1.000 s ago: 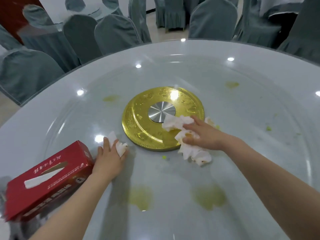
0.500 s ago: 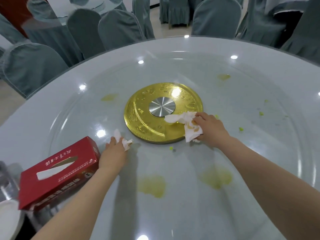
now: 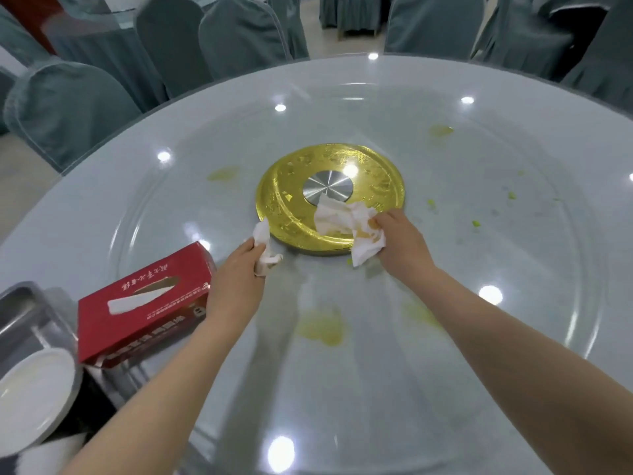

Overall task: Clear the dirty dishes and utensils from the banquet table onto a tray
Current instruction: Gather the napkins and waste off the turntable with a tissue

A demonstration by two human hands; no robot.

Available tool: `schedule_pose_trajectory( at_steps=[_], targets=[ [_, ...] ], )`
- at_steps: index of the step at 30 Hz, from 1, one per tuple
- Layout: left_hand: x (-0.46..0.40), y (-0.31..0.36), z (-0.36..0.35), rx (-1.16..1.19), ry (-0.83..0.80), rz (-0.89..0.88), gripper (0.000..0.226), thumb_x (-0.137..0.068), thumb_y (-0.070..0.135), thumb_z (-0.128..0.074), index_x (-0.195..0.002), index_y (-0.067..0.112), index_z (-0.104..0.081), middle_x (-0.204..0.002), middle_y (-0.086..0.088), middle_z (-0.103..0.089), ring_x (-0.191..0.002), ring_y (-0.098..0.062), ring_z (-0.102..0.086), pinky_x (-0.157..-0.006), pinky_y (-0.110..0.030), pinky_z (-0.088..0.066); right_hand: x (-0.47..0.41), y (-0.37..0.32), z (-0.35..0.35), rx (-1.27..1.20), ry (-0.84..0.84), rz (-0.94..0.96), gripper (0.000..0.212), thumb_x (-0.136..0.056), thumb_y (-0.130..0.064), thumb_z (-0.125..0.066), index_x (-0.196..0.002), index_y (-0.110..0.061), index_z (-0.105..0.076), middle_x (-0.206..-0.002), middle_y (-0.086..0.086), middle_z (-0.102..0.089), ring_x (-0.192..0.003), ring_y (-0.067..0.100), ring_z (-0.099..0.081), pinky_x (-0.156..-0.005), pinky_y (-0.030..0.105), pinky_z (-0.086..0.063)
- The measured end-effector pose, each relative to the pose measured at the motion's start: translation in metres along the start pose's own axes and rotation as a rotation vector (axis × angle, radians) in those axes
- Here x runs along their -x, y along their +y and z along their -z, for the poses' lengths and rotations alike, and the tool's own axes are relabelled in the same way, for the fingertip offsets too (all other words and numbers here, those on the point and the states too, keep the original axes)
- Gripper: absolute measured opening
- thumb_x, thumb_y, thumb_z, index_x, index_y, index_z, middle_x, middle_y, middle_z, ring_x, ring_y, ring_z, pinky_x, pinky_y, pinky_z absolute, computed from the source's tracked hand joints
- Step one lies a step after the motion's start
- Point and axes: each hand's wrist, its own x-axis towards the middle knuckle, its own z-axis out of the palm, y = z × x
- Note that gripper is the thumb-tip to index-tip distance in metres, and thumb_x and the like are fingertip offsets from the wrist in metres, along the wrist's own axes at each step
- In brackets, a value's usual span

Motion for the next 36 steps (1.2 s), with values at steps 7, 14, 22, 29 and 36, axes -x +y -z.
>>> schedule_pose_trajectory(
  at_steps=[7, 14, 22, 29, 36],
  targets=[
    [0.074, -0.024, 0.053, 0.092, 0.048, 0.059, 0.042, -0.09, 0.012, -0.062, -0.132, 0.016, -0.059, -0.145, -0.004, -0.049, -0.132, -0.023, -0.046, -0.102, -0.024, -0.031, 0.066, -0.074, 0.008, -0.184, 0.023, 0.09, 0.037, -0.066, 0.001, -0.073, -0.101, -0.004, -0.06, -0.105, 0.009, -0.052, -0.092, 0.029, -0.053, -0.064, 0.03, -0.031],
    [0.169, -0.076, 0.119, 0.133, 0.143, 0.136, 0.039, -0.093, 0.015, -0.06, -0.132, 0.019, -0.059, -0.145, 0.0, -0.048, -0.131, -0.017, -0.046, -0.101, -0.023, -0.033, 0.155, -0.153, -0.023, -0.368, 0.005, 0.067, 0.04, -0.059, 0.005, -0.077, -0.096, -0.003, -0.061, -0.095, -0.002, -0.046, -0.079, 0.015, -0.045, -0.061, 0.019, -0.025],
    [0.283, -0.164, 0.18, 0.23, 0.301, 0.348, 0.037, -0.091, 0.013, -0.061, -0.128, 0.019, -0.062, -0.141, 0.003, -0.052, -0.126, -0.005, -0.043, -0.103, -0.028, -0.035, 0.232, -0.283, -0.081, -0.553, -0.199, 0.141, 0.035, -0.07, -0.007, -0.071, -0.096, -0.02, -0.051, -0.092, -0.008, -0.044, -0.078, -0.006, -0.043, -0.067, 0.001, -0.032],
    [0.352, -0.232, 0.213, 0.265, 0.273, 0.466, 0.044, -0.087, 0.031, -0.068, -0.13, 0.028, -0.06, -0.14, 0.011, -0.048, -0.131, -0.004, -0.04, -0.1, -0.027, -0.037, 0.286, -0.389, -0.138, -0.571, -0.387, 0.172, 0.025, -0.08, -0.017, -0.063, -0.103, -0.021, -0.054, -0.106, -0.004, -0.056, -0.093, 0.01, -0.054, -0.066, 0.015, -0.038],
    [0.369, -0.273, 0.222, 0.388, -0.077, 0.488, 0.111, -0.072, 0.041, -0.081, -0.154, 0.032, -0.006, -0.162, 0.007, -0.008, -0.149, -0.021, -0.006, -0.119, -0.045, -0.017, 0.287, -0.434, -0.166, -0.338, -0.567, 0.148, 0.082, -0.072, -0.044, -0.077, -0.141, -0.017, -0.04, -0.137, 0.002, -0.05, -0.129, 0.021, -0.043, -0.102, 0.029, -0.035]
  ],
)
